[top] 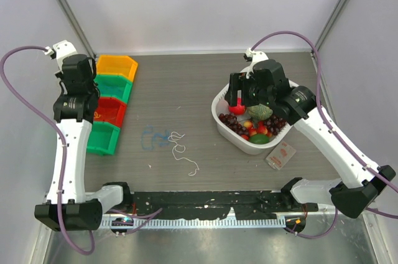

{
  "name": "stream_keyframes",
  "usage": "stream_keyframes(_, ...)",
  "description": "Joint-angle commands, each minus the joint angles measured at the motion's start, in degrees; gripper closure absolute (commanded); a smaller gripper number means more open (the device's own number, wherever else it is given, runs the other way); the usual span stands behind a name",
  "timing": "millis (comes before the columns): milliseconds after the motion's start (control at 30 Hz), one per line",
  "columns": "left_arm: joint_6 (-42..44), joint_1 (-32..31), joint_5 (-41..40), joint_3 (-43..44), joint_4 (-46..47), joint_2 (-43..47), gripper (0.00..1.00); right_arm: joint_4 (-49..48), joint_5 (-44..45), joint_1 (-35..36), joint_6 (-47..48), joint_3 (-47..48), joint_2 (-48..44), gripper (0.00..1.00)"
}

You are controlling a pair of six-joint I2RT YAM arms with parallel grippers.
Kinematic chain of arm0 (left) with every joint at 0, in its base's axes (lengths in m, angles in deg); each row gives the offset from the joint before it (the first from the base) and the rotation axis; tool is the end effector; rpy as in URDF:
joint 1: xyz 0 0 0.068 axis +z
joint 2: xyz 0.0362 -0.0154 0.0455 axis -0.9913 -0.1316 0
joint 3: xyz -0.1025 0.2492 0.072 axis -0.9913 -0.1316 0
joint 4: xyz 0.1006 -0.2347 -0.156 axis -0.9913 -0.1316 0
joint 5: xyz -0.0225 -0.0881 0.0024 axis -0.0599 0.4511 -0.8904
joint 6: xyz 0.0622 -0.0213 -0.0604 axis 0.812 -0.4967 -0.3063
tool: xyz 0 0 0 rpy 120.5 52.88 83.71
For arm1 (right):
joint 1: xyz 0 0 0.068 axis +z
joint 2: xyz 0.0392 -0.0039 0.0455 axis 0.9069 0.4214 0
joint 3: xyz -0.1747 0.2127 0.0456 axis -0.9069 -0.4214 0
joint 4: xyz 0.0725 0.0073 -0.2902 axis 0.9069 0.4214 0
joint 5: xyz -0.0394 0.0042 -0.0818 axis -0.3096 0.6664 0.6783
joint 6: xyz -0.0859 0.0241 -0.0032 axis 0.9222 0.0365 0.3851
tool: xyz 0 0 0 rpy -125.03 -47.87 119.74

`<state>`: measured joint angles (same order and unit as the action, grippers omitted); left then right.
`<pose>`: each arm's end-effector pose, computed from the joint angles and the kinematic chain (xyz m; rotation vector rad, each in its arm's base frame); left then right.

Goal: Untangle the cables

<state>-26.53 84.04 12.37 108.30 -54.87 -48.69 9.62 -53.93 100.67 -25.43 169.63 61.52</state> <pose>0.2883 0.0541 0.4372 -0.6513 1.7974 0.4552 0.2705 0.1860 0.3963 -0.2679 2.1869 0.4607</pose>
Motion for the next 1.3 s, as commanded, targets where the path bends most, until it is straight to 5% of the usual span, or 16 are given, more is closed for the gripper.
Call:
stream_keyframes(0,0.77,1.56,-0.87,2.62,3.47,-1.68,1.0,-1.81,2.83,0.62,2.92,0.62,-0.14,0.22)
stream_keyframes(233,-0.55,1.64,-9.05,0.71,-3.22,1.11,1.0,-1.73,4.14,2.02,5.2,0.97,0.3,0.22)
stream_keyframes(700,-3.97,4.45,-9.67,-12.56,2.39,4.2,1.0,-1.9,5.11,4.4,7.05,0.36,0.39,0.22)
stream_keyframes(1067,-17.41,11.66,1.65,-22.24,6.62,-5.9,1.0,-1.55,5.2,4.22,7.23,0.53,0.56,0.21)
stream_keyframes(1267,-24.35,14.21,9.05,-21.54,-1.53,-14.86,1.0,-1.81,4.94,4.13,7.05,-0.17,0.3,0.21)
